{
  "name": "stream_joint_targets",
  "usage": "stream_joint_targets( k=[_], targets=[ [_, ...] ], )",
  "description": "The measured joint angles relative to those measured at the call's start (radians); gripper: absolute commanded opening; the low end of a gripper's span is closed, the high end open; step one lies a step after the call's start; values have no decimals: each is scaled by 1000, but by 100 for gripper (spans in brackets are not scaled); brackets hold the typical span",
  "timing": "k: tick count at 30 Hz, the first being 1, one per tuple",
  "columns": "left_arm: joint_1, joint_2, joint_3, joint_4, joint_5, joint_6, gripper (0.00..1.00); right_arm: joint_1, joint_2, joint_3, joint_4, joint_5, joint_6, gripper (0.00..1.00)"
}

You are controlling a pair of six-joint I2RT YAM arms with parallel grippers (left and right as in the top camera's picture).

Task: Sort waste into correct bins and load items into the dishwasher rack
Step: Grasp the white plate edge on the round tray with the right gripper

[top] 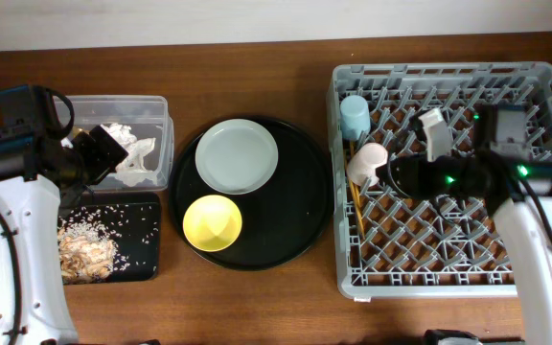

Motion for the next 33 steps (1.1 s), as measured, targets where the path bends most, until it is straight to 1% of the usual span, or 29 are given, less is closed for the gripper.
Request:
stream_joint_targets(
  k=[2,5,6,7,8,11,13,14,17,20,23,24,26,33],
  targets=[
    [0,0,0,0,0,0,99,49,-71,0,14,64,51,36],
    [0,0,0,0,0,0,99,166,-106,0,64,190,169,36],
    [0,0,0,0,0,0,99,285,-106,0,105,320,220,36],
    [0,0,0,0,0,0,99,359,-98,0,145,403,257,36],
    [0,0,0,0,0,0,99,464,-76,0,184,489,290,36],
    [0,0,0,0,0,0,99,682,37,0,280,720,358,36],
    [0,0,0,1,0,0,99,766,152,0,390,846,379,36],
    [0,0,0,-2,0,0,99,788,213,0,440,883,385,39],
    [0,0,0,0,0,0,99,801,424,0,581,948,392,38],
    [0,0,0,0,0,0,99,799,550,-3,735,972,394,38],
    [0,0,0,-1,0,0,99,793,603,-5,855,977,395,41],
    [0,0,0,-1,0,0,99,785,624,-5,915,976,394,44],
    [0,0,0,0,0,0,99,767,661,-5,980,967,399,51],
    [0,0,0,0,0,0,99,732,771,-5,1033,910,397,53]
  ],
)
